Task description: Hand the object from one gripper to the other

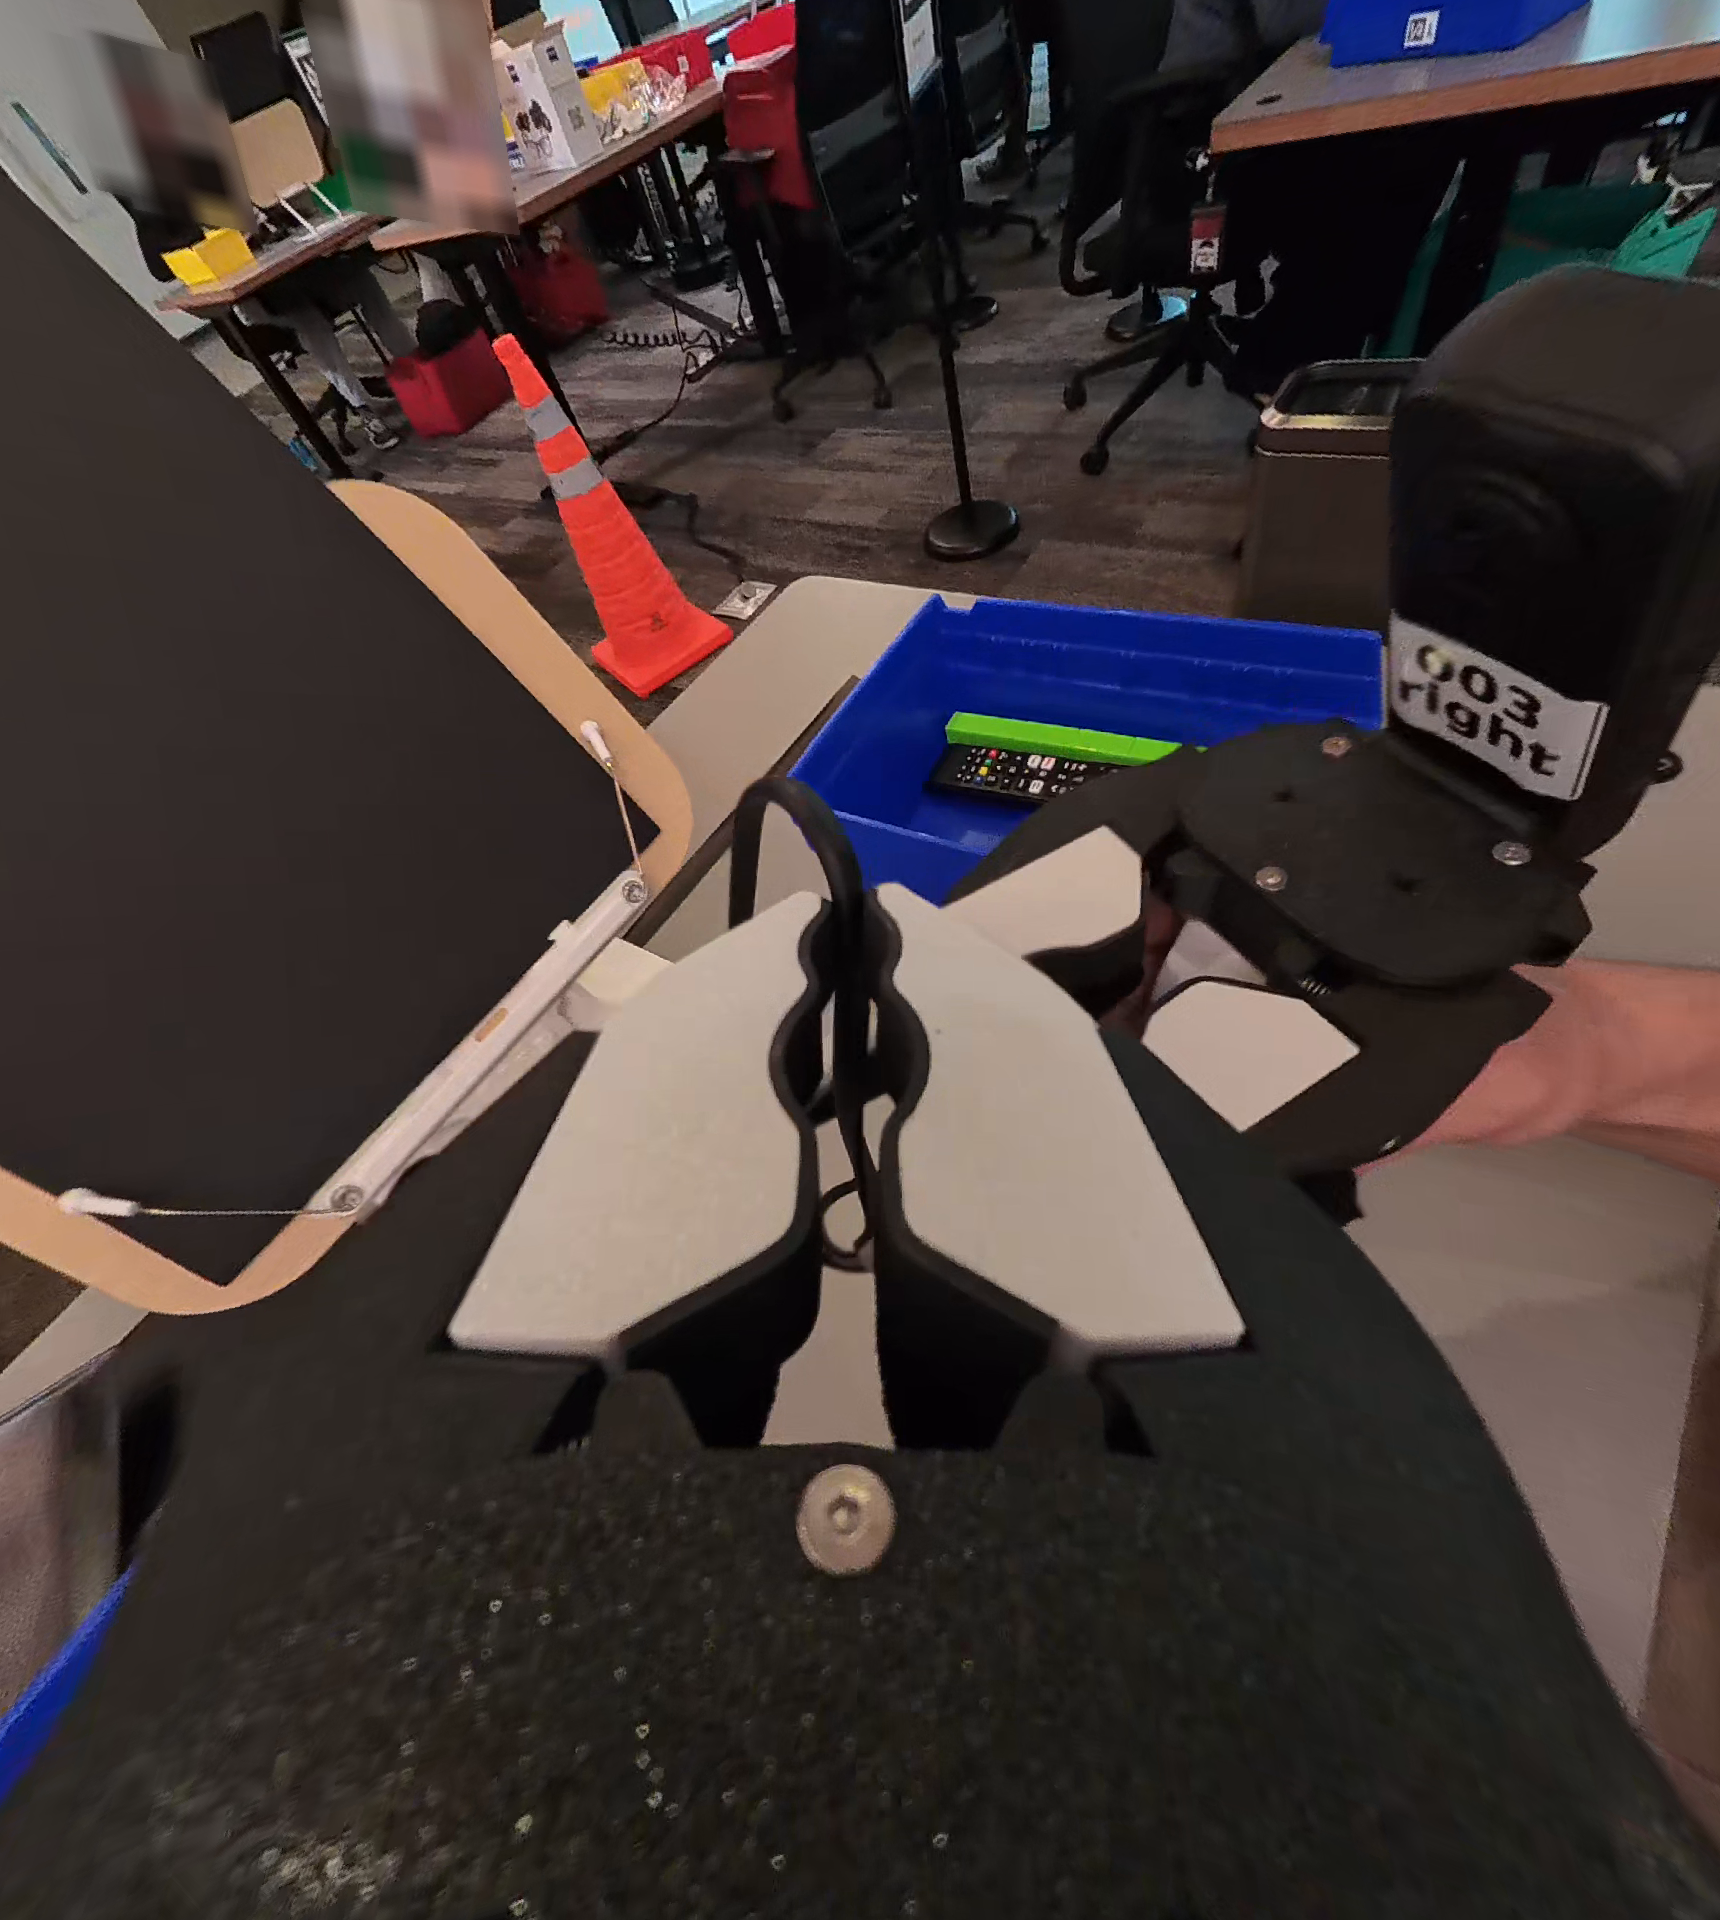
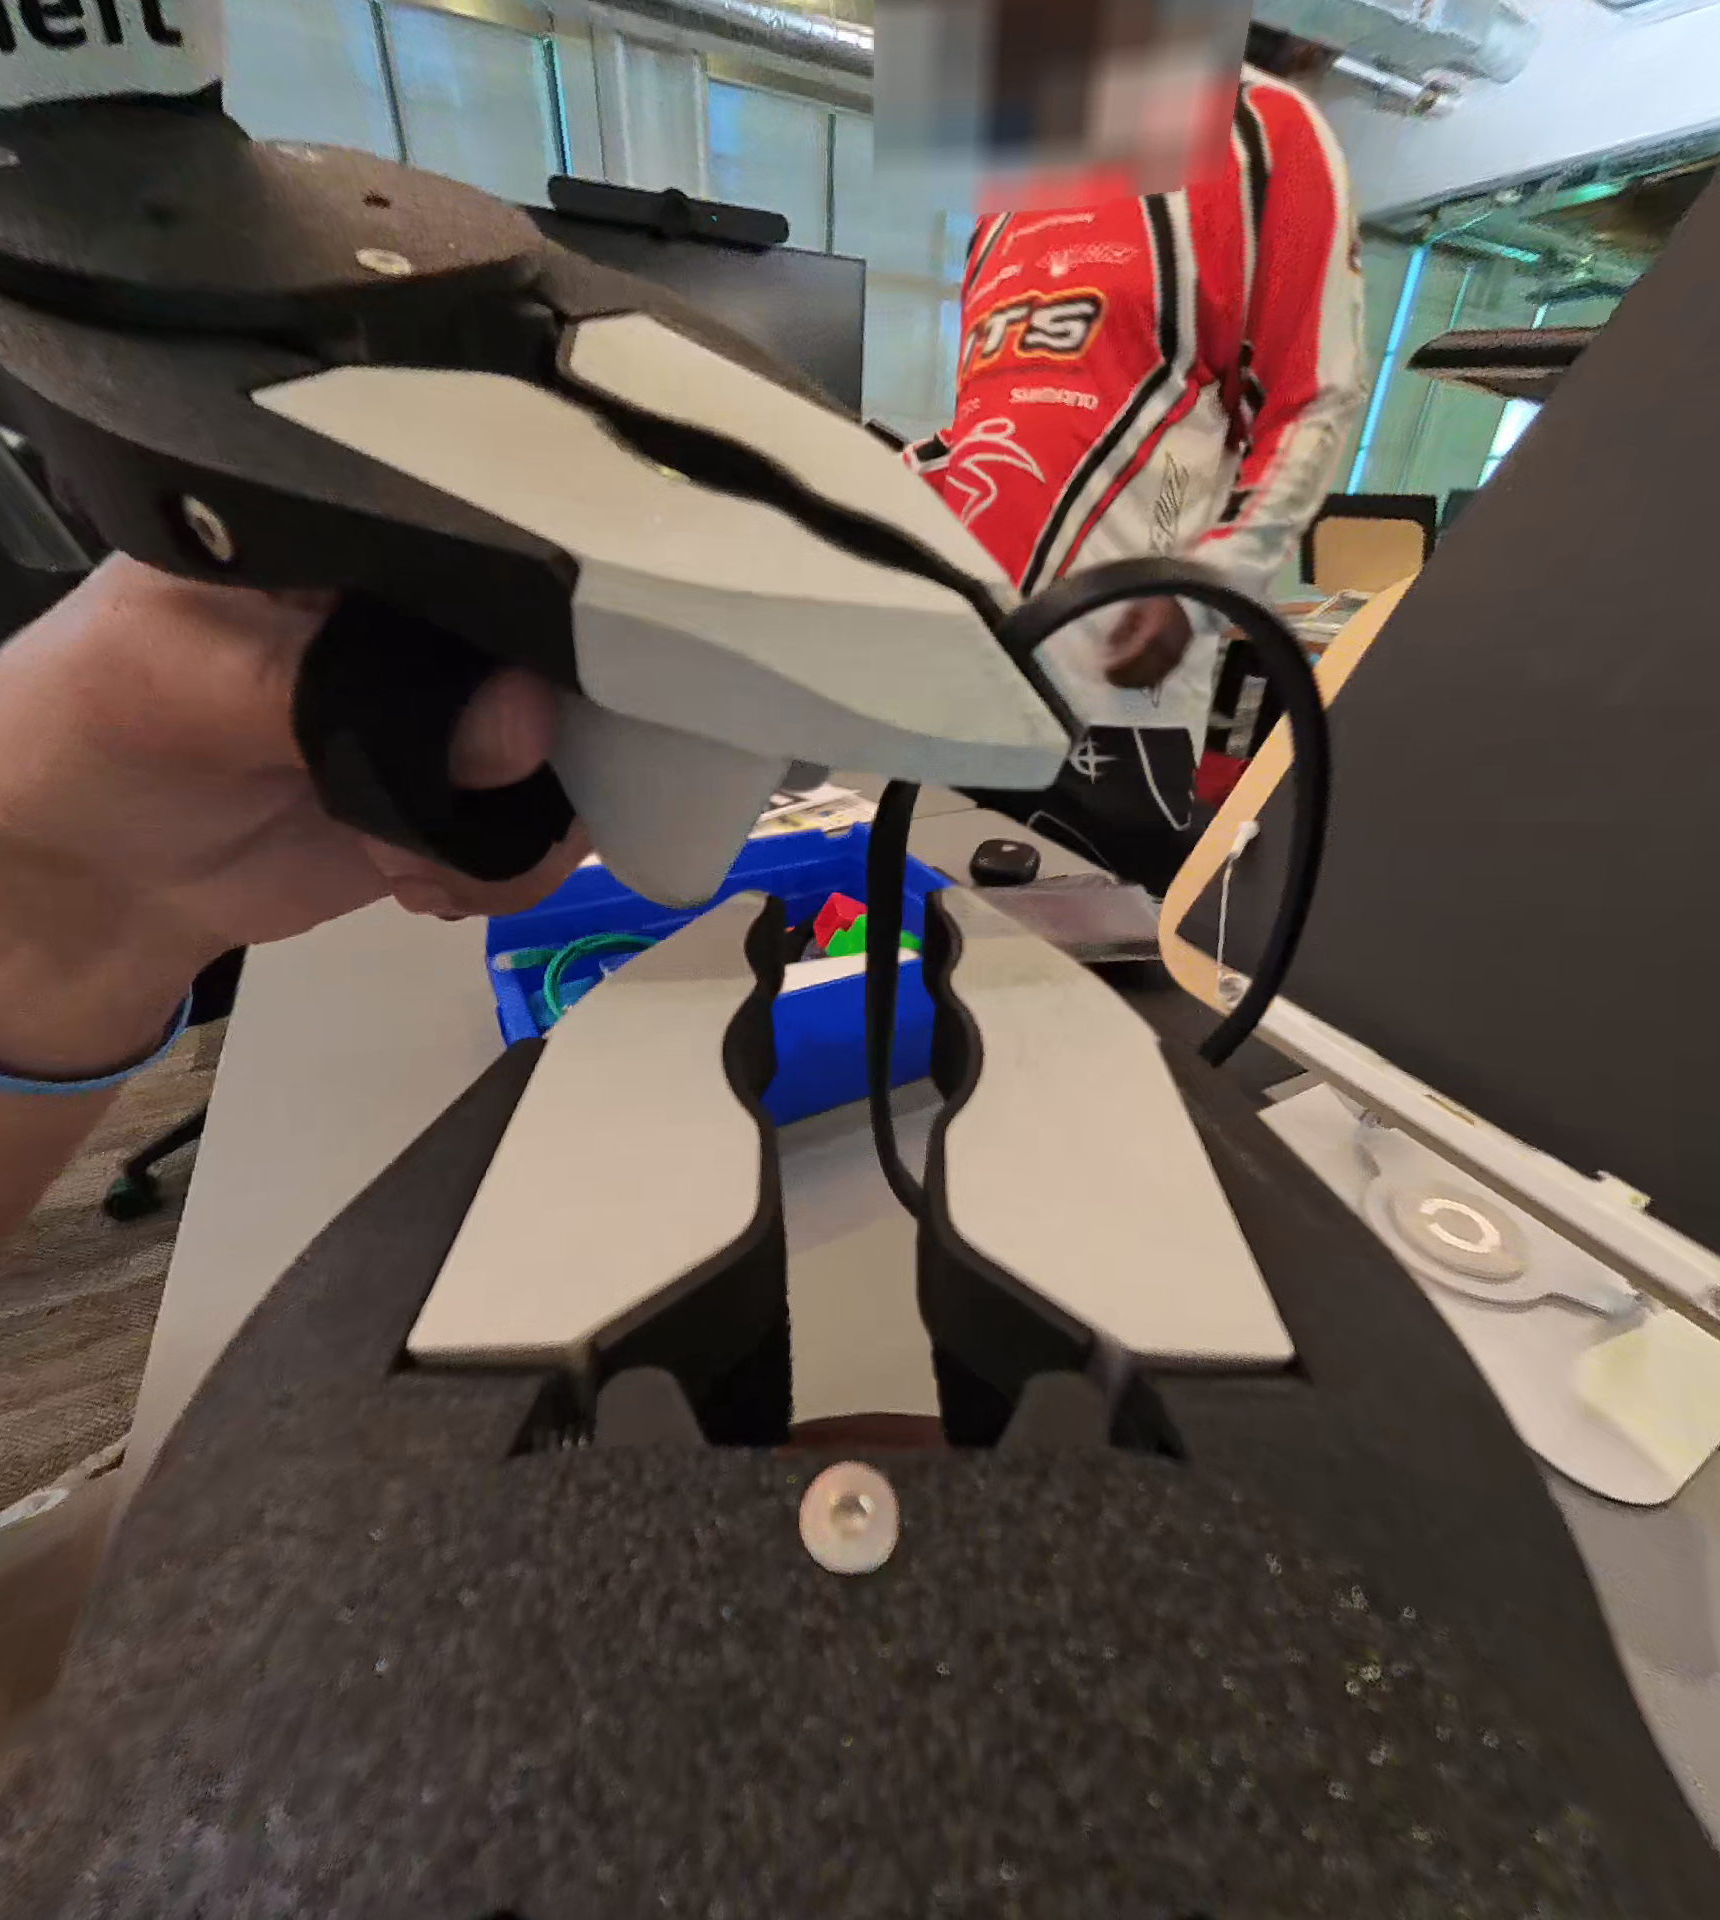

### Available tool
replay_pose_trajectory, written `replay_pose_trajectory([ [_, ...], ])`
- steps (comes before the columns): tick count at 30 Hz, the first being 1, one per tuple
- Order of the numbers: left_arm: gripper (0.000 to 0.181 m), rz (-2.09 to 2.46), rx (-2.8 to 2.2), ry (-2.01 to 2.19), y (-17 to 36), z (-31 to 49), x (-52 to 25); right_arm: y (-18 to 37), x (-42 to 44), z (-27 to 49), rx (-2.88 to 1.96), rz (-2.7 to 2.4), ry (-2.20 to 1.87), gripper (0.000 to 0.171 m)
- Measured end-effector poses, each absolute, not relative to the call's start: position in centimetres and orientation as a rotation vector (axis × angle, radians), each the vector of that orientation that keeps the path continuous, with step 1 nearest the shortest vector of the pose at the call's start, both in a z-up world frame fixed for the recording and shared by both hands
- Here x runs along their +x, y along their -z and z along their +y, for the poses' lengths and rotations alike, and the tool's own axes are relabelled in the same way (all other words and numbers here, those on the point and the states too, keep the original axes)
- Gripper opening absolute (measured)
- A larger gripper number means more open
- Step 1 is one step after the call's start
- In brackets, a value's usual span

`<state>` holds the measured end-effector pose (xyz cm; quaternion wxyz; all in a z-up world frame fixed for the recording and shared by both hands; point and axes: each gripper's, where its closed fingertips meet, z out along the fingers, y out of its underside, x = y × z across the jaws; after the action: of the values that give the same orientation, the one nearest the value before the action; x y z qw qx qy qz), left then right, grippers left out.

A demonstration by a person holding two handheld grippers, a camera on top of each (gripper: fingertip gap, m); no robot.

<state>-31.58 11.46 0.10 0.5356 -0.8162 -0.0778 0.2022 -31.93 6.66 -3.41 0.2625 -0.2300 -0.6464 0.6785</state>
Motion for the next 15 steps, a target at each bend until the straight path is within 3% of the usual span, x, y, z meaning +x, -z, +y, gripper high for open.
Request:
replay_pose_trajectory([
  [2,0.004,-0.185,-1.939,-0.455,0.1,11.7,-31.4,4.1,-32.1,6.7,-0.619,-1.777,-1.818,0.006],
  [10,0.007,-0.211,-1.913,-0.414,0.8,11.6,-31.3,5.3,-32.1,7.9,-0.75,-1.864,-1.954,0.005],
  [12,0.032,-0.303,-1.925,-0.433,1.2,10.2,-31.8,5.1,-32.4,8.8,-0.799,-1.849,-1.965,0.005],
  [15,0.039,-0.354,-1.894,-0.421,2.6,7.6,-31.1,4.0,-32.6,11.0,-0.851,-1.787,-2.012,0.005],
])
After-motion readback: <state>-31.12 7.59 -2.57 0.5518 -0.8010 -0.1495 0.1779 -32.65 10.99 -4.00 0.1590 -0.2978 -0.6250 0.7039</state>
